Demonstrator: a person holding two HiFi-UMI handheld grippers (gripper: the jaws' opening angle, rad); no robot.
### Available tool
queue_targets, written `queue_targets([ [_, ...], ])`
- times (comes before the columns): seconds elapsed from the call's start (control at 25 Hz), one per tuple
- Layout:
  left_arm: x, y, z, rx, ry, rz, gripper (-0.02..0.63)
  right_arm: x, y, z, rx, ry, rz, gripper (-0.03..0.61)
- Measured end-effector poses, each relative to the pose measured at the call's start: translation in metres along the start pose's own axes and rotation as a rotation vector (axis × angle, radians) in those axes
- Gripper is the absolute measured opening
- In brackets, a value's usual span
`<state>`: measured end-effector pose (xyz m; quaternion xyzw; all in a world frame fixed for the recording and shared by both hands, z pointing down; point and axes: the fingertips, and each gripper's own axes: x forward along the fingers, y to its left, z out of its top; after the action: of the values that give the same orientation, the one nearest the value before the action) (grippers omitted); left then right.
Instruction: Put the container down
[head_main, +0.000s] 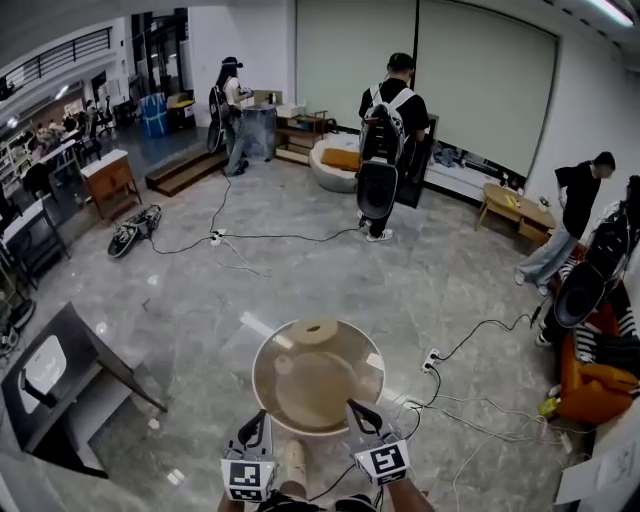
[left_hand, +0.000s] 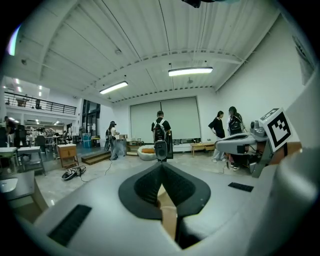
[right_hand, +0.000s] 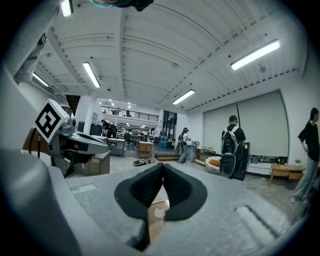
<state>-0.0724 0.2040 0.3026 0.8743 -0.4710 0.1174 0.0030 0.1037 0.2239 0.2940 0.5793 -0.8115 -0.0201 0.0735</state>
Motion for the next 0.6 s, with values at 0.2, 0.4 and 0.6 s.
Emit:
queue_targets([
  [0.2, -0.035, -0.033, -0.010, -0.002, 0.015, 0.006, 0.017, -0.048, -0.003, -0.004, 0.035, 0.000, -0.015, 0.001],
  [0.4, -0.063, -0.051, -0.022, -0.025, 0.026, 0.033, 0.017, -0.085, -0.004, -0.012, 0.049, 0.009, -0.031, 0.000],
  [0.6, -0.072, -0.056, -0.024, -0.034, 0.030, 0.052, 0.017, -0.098, -0.003, -0.018, 0.054, 0.021, -0.027, -0.002],
])
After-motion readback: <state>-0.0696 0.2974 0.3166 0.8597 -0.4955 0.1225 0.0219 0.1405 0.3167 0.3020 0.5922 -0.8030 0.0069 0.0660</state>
